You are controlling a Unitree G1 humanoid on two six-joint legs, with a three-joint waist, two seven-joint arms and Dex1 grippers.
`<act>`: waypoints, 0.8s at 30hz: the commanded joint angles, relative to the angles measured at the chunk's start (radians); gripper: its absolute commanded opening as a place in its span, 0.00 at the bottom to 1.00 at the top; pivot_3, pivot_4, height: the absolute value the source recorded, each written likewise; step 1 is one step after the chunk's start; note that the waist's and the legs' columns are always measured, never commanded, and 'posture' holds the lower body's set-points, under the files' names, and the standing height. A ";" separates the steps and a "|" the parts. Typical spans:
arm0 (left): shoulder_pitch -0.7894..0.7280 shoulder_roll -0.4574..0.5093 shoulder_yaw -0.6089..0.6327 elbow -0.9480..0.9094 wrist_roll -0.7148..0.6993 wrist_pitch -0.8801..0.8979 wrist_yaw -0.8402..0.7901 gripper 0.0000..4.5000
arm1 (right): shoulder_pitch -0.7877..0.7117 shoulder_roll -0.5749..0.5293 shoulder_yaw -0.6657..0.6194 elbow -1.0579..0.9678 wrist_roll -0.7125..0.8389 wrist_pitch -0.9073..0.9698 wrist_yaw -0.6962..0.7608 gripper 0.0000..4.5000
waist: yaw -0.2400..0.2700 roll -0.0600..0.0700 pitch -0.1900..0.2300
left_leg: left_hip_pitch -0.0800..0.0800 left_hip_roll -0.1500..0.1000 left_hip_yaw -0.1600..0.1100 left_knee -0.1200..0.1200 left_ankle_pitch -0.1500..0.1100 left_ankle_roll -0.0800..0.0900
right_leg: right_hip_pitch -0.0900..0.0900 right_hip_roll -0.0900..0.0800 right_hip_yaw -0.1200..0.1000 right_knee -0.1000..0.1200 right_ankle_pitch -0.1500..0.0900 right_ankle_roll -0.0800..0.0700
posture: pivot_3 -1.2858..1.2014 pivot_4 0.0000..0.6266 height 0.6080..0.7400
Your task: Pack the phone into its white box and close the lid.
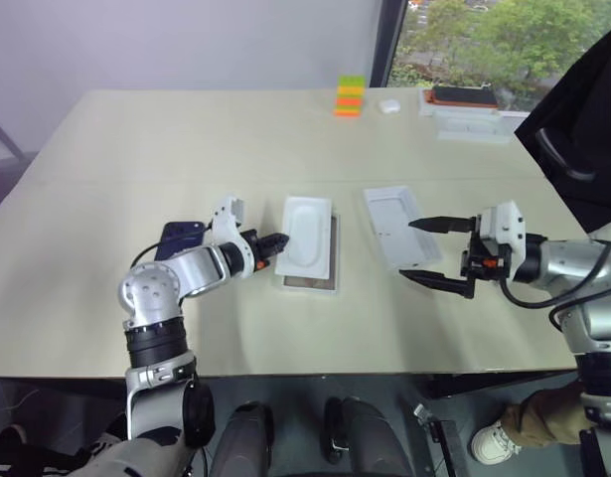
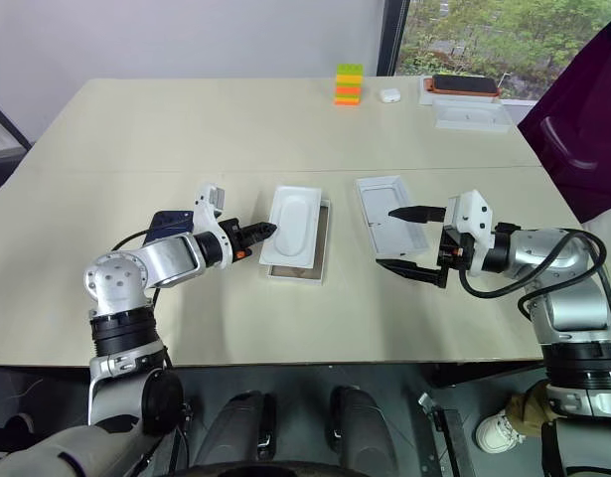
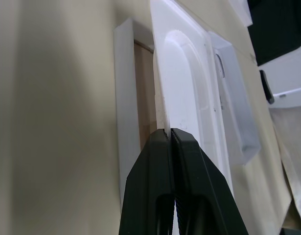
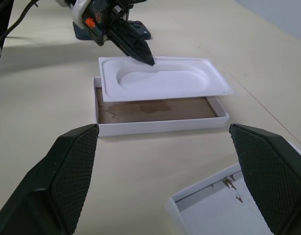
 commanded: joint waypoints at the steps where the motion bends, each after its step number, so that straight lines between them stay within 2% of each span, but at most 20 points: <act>1: -0.006 0.005 -0.004 -0.022 0.008 -0.011 -0.005 0.00 | -0.003 0.006 -0.008 -0.001 -0.001 -0.018 -0.005 1.00 | 0.000 0.000 0.000 | 0.000 0.000 0.000 0.000 0.000 0.000 | 0.000 0.000 0.000 0.000 0.000 0.000 | 0.52 0.24 1.00; 16: -0.012 -0.026 -0.028 -0.025 0.009 -0.001 -0.011 0.00 | -0.009 0.022 -0.006 -0.003 -0.017 -0.015 -0.018 1.00 | 0.000 0.000 0.000 | 0.000 0.000 0.000 0.000 0.000 0.000 | 0.000 0.000 0.000 0.000 0.000 0.000 | 0.52 0.24 1.00; 19: -0.012 -0.018 -0.036 -0.031 0.015 0.001 -0.019 0.22 | -0.008 0.021 -0.008 -0.005 -0.018 -0.013 -0.022 1.00 | 0.000 0.000 0.000 | 0.000 0.000 0.000 0.000 0.000 0.000 | 0.000 0.000 0.000 0.000 0.000 0.000 | 0.52 0.24 1.00; 23: -0.013 -0.028 -0.019 -0.049 0.001 0.009 -0.008 0.62 | -0.007 0.022 -0.010 -0.009 -0.013 -0.006 -0.026 1.00 | 0.000 0.000 0.000 | 0.000 0.000 0.000 0.000 0.000 0.000 | 0.000 0.000 0.000 0.000 0.000 0.000 | 0.52 0.24 1.00; 24: -0.019 -0.031 -0.008 -0.053 -0.009 0.017 -0.003 0.62 | -0.009 0.024 -0.012 -0.011 -0.009 -0.002 -0.028 1.00 | 0.000 0.000 0.000 | 0.000 0.000 0.000 0.000 0.000 0.000 | 0.000 0.000 0.000 0.000 0.000 0.000 | 0.52 0.24 1.00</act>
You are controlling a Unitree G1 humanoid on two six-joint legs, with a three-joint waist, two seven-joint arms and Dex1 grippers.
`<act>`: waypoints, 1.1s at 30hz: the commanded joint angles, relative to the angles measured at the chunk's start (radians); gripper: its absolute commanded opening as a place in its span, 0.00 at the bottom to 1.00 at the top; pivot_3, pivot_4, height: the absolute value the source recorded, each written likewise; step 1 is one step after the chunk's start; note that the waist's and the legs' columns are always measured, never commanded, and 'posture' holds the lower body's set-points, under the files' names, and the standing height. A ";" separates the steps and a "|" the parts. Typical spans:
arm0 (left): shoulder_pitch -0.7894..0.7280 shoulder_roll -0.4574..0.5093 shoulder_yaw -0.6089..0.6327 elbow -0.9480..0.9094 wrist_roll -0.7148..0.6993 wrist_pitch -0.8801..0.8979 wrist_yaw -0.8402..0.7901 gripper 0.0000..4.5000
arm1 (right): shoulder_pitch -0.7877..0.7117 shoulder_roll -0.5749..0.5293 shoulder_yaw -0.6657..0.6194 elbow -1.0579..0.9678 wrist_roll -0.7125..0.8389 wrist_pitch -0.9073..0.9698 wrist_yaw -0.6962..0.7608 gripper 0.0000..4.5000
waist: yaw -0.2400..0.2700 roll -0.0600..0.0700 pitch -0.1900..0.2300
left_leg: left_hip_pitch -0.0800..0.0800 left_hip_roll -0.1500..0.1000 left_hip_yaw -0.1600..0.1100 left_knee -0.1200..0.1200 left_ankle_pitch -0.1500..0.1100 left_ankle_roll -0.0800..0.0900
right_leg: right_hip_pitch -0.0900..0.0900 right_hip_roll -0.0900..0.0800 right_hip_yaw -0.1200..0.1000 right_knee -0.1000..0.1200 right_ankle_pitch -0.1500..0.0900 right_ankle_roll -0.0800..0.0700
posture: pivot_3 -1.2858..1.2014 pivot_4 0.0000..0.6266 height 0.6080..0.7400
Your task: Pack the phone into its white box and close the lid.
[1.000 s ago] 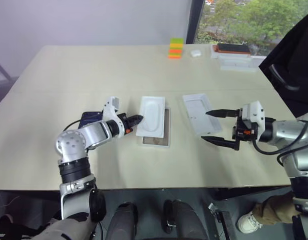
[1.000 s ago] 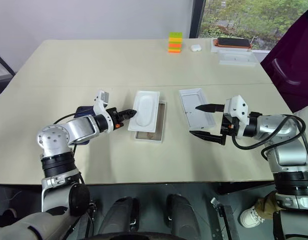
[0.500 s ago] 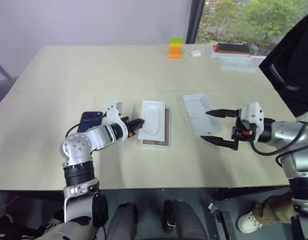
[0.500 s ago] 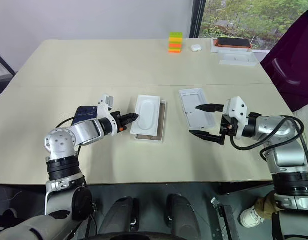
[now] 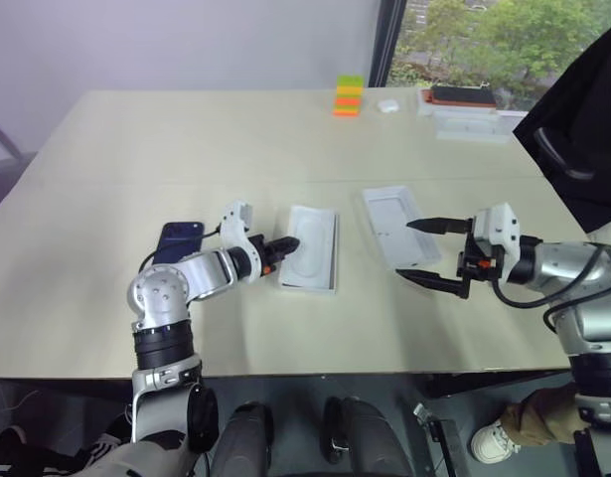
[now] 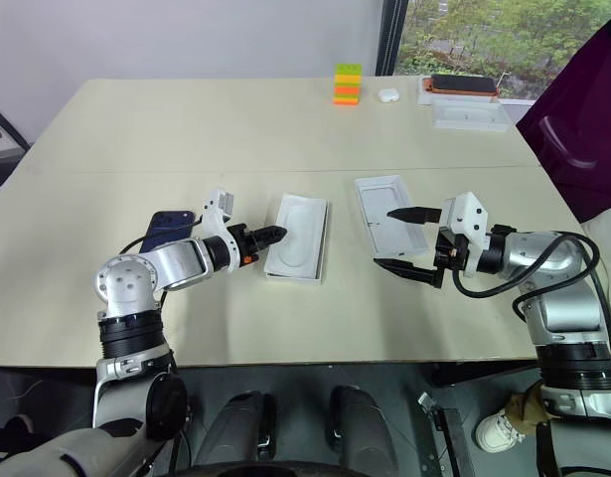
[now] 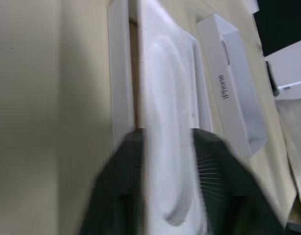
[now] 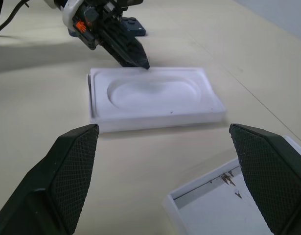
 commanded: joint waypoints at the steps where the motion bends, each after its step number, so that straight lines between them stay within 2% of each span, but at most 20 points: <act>1: -0.022 -0.006 0.024 -0.036 -0.029 0.013 0.013 0.62 | -0.011 0.004 -0.019 -0.019 0.022 0.005 -0.012 1.00 | 0.000 0.000 0.000 | 0.000 0.000 0.000 0.000 0.000 0.000 | 0.000 0.000 0.000 0.000 0.000 0.000 | 0.52 0.24 1.00; 11: -0.068 -0.007 0.042 -0.082 -0.077 0.086 0.031 0.62 | -0.046 0.014 -0.015 -0.019 0.044 0.035 -0.028 1.00 | 0.000 0.000 0.000 | 0.000 0.000 0.000 0.000 0.000 0.000 | 0.000 0.000 0.000 0.000 0.000 0.000 | 0.52 0.24 1.00; 15: -0.039 0.087 -0.030 -0.162 -0.066 0.083 -0.070 0.62 | -0.057 0.020 -0.009 -0.021 0.036 0.040 -0.045 1.00 | -0.002 0.000 0.000 | 0.000 0.000 0.000 0.000 0.000 0.000 | 0.000 0.000 0.000 0.000 0.000 0.000 | 0.52 0.24 1.00; 16: 0.002 0.188 -0.077 -0.206 -0.007 -0.006 -0.174 0.62 | -0.070 0.031 0.006 -0.033 0.026 0.064 -0.075 1.00 | -0.005 0.000 0.000 | 0.000 0.000 0.000 0.000 0.000 0.000 | 0.000 0.000 0.000 0.000 0.000 0.000 | 0.52 0.24 1.00; 19: 0.103 0.398 -0.148 -0.264 0.118 -0.239 -0.425 0.62 | -0.101 0.065 0.041 -0.069 0.000 0.106 -0.146 1.00 | -0.021 0.001 0.000 | 0.002 0.001 0.001 -0.003 0.001 -0.001 | -0.001 0.001 0.001 0.001 0.000 -0.001 | 0.52 0.24 1.00; 23: 0.198 0.547 -0.159 -0.203 0.239 -0.518 -0.677 0.62 | -0.144 0.122 0.098 -0.091 -0.060 0.137 -0.240 1.00 | -0.021 0.001 0.000 | 0.000 0.001 0.001 -0.003 0.002 -0.003 | -0.003 0.001 0.001 0.001 0.000 -0.001 | 0.52 0.24 1.00; 24: 0.221 0.580 -0.157 -0.185 0.274 -0.607 -0.749 0.63 | -0.153 0.141 0.124 -0.099 -0.088 0.141 -0.268 0.88 | -0.021 0.001 0.000 | 0.000 0.001 0.001 -0.003 0.002 -0.003 | -0.004 0.001 0.001 0.000 0.000 -0.001 | 0.52 0.24 1.00; 25: 0.234 0.599 -0.157 -0.170 0.294 -0.664 -0.796 0.63 | -0.158 0.153 0.141 -0.105 -0.106 0.145 -0.284 0.82 | -0.020 0.001 0.000 | -0.001 0.001 0.002 -0.003 0.002 -0.003 | -0.004 0.001 0.001 0.000 0.000 -0.001 | 0.52 0.24 1.00; 27: 0.258 0.640 -0.168 -0.145 0.334 -0.732 -0.863 0.63 | -0.180 0.188 0.168 -0.099 -0.145 0.165 -0.346 0.62 | -0.012 0.001 0.000 | -0.002 0.001 0.002 -0.003 0.001 -0.003 | -0.005 0.000 0.001 0.000 0.000 -0.001 | 0.52 0.24 1.00; 32: 0.305 0.624 -0.104 -0.100 0.305 -0.841 -0.966 0.63 | -0.236 0.264 0.265 -0.070 -0.252 0.184 -0.443 0.02 | -0.001 0.001 0.000 | -0.004 0.000 0.003 -0.002 0.001 -0.003 | -0.006 -0.001 0.001 0.000 0.000 -0.001 | 0.52 0.24 1.00; 33: 0.326 0.624 -0.099 -0.096 0.309 -0.867 -0.989 0.63 | -0.242 0.282 0.292 -0.067 -0.276 0.191 -0.459 0.01 | -0.002 0.001 0.000 | -0.004 0.001 0.003 -0.002 0.001 -0.003 | -0.006 -0.001 0.001 0.000 0.000 -0.001 | 0.52 0.24 1.00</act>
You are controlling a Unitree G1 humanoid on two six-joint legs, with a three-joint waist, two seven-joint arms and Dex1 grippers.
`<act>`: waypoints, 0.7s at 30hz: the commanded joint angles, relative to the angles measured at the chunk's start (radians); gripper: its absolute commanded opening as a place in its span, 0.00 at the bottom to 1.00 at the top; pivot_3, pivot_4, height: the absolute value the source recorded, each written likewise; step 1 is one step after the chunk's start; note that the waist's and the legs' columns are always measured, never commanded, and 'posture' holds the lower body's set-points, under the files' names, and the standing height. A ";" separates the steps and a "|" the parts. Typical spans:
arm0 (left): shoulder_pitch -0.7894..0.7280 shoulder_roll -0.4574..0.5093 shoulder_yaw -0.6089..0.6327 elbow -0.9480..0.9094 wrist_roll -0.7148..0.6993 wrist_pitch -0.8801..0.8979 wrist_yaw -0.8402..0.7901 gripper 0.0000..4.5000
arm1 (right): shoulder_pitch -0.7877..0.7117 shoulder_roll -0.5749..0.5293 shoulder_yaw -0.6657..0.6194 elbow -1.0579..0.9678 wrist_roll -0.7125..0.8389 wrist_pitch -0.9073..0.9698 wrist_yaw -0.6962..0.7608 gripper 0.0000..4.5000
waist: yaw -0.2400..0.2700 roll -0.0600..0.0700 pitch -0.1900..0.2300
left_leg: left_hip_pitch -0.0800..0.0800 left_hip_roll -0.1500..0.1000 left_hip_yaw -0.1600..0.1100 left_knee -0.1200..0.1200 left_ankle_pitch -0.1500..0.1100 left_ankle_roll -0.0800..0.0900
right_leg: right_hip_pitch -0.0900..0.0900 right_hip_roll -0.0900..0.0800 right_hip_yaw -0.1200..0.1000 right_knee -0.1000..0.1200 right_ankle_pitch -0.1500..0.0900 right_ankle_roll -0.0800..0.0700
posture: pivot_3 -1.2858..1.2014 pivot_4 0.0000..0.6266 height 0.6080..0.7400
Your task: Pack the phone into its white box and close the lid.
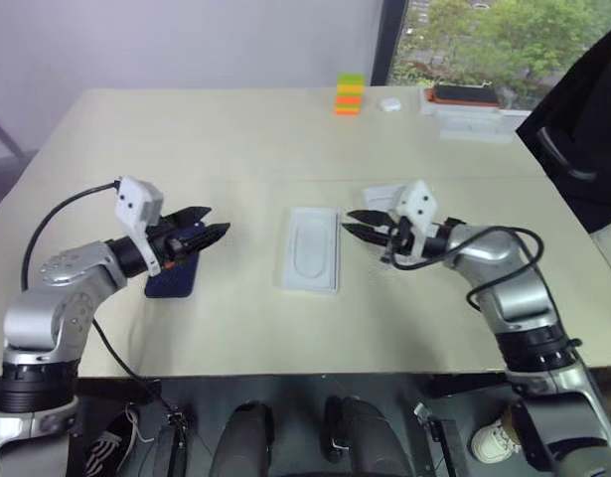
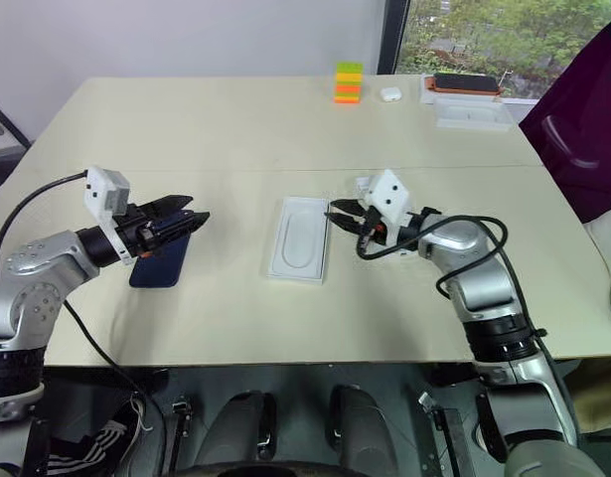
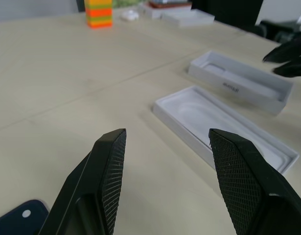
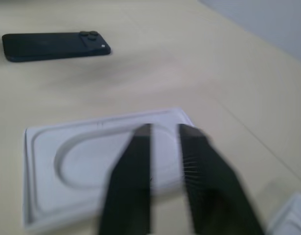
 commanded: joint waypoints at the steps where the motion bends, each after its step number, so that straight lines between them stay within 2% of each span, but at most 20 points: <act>1: 0.052 0.002 0.043 -0.007 -0.006 -0.098 -0.087 0.63 | -0.032 0.053 0.075 -0.002 -0.085 0.009 -0.072 0.01 | -0.001 0.000 0.000 | 0.000 0.000 0.000 0.000 0.000 0.000 | 0.000 0.000 0.000 0.000 0.000 0.000 | 0.52 0.24 1.00; 6: 0.104 0.002 0.023 0.004 0.056 -0.166 -0.097 0.63 | -0.048 0.126 0.172 0.010 -0.166 0.046 -0.118 0.01 | -0.002 0.000 0.000 | 0.000 0.001 0.000 -0.001 0.000 0.000 | -0.002 0.001 0.000 0.001 0.000 0.000 | 0.52 0.24 1.00; 14: 0.106 -0.022 0.029 -0.014 0.047 -0.160 -0.072 0.63 | -0.082 0.175 0.287 0.090 -0.312 0.063 -0.162 0.01 | -0.003 0.000 0.000 | -0.001 0.001 0.000 -0.001 0.000 0.000 | -0.002 0.001 0.000 0.001 0.000 0.000 | 0.52 0.24 1.00; 21: 0.112 -0.023 0.017 -0.012 0.075 -0.179 -0.065 0.63 | -0.079 0.088 0.372 0.119 -0.432 0.027 -0.095 0.01 | -0.002 0.000 0.000 | -0.001 0.001 0.000 -0.001 0.000 0.001 | -0.002 0.001 0.000 0.001 0.000 0.000 | 0.52 0.24 1.00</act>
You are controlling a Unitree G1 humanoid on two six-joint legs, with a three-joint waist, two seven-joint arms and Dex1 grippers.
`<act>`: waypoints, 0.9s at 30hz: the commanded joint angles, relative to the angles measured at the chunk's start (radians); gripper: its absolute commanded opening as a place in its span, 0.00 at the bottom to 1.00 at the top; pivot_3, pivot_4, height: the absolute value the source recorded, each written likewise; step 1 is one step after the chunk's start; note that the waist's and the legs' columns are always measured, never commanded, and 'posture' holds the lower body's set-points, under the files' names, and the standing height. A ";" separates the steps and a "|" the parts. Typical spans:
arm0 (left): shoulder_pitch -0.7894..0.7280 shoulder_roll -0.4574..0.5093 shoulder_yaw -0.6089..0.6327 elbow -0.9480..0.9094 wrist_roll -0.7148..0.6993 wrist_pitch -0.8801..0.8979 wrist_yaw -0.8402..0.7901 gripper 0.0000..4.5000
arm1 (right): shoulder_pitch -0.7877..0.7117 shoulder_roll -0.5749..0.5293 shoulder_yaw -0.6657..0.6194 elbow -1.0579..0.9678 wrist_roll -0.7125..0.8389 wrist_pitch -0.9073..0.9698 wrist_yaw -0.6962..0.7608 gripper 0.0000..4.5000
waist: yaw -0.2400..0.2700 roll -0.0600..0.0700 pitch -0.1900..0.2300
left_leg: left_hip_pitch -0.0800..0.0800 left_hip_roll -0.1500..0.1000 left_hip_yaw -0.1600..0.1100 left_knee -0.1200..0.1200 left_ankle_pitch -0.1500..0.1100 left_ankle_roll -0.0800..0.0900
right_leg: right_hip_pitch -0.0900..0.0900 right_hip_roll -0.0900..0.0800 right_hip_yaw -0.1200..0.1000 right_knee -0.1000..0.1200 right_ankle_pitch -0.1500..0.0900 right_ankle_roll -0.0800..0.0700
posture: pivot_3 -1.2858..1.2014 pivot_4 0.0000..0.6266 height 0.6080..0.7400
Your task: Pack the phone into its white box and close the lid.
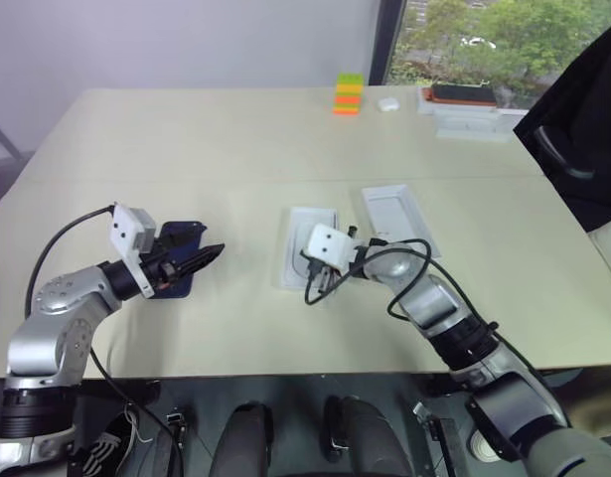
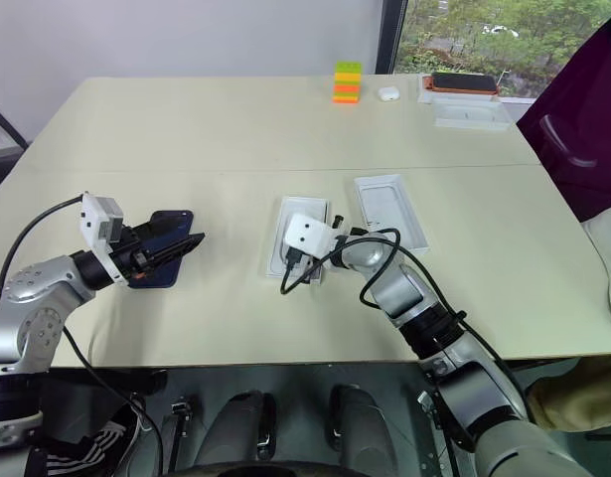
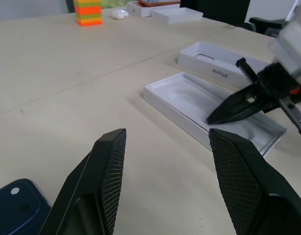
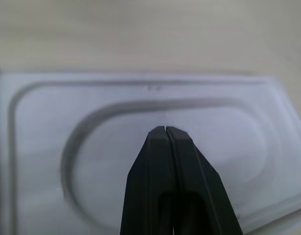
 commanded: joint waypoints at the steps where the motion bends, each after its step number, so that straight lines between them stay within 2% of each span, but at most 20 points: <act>1: 0.001 0.003 0.004 -0.020 0.021 -0.037 0.000 0.63 | -0.001 -0.032 0.012 -0.017 -0.037 -0.001 0.039 0.01 | 0.000 0.000 0.000 | 0.000 0.000 0.000 0.000 0.000 0.000 | 0.000 0.000 0.000 0.000 0.000 0.000 | 0.52 0.24 1.00; 5: -0.001 -0.004 -0.004 -0.020 0.033 -0.050 0.000 0.63 | 0.004 -0.044 -0.011 -0.053 -0.037 0.025 0.067 0.01 | 0.001 0.000 0.000 | 0.000 0.000 0.000 0.000 0.000 0.000 | 0.000 0.000 0.000 0.000 0.000 0.000 | 0.52 0.24 1.00; 10: -0.009 -0.012 -0.014 -0.013 0.037 -0.052 0.004 0.63 | 0.012 0.026 -0.059 -0.083 0.023 0.035 0.055 0.01 | -0.001 0.000 0.000 | 0.000 0.000 0.000 0.000 0.000 0.000 | 0.000 0.000 0.000 0.000 0.000 0.000 | 0.52 0.24 1.00; 13: -0.011 -0.005 -0.006 -0.011 0.034 -0.053 -0.006 0.63 | 0.008 0.066 -0.161 -0.108 0.151 0.069 0.088 0.01 | -0.005 0.000 0.000 | 0.000 0.000 0.000 0.000 0.000 0.000 | 0.000 0.001 0.000 0.000 0.000 0.000 | 0.52 0.24 1.00; 15: -0.012 0.002 -0.001 -0.005 0.033 -0.052 -0.012 0.63 | 0.001 0.055 -0.209 -0.117 0.214 0.088 0.128 0.01 | -0.004 0.000 0.000 | 0.000 0.001 0.000 0.000 0.000 0.000 | 0.000 0.001 0.000 0.000 0.000 0.000 | 0.52 0.24 1.00; 18: -0.008 0.007 0.004 -0.003 0.033 -0.053 -0.019 0.63 | -0.018 0.060 -0.252 -0.115 0.261 0.127 0.129 0.20 | -0.001 0.000 0.000 | 0.000 0.000 0.000 0.000 0.000 0.000 | 0.000 0.000 0.000 0.000 0.000 0.000 | 0.52 0.24 1.00; 25: -0.009 0.030 0.026 0.027 0.021 -0.018 -0.019 0.63 | -0.024 0.063 -0.272 -0.128 0.293 0.122 0.110 0.96 | -0.004 0.000 0.000 | 0.000 0.000 0.000 0.000 0.000 0.000 | 0.000 0.001 0.000 0.000 0.000 0.000 | 0.52 0.24 1.00; 27: -0.020 0.034 0.041 0.045 0.015 -0.008 -0.008 0.63 | -0.021 0.063 -0.272 -0.142 0.296 0.105 0.103 0.99 | -0.005 0.000 0.000 | 0.000 0.001 0.000 0.000 0.000 0.000 | 0.000 0.001 0.000 0.000 0.000 0.000 | 0.52 0.24 1.00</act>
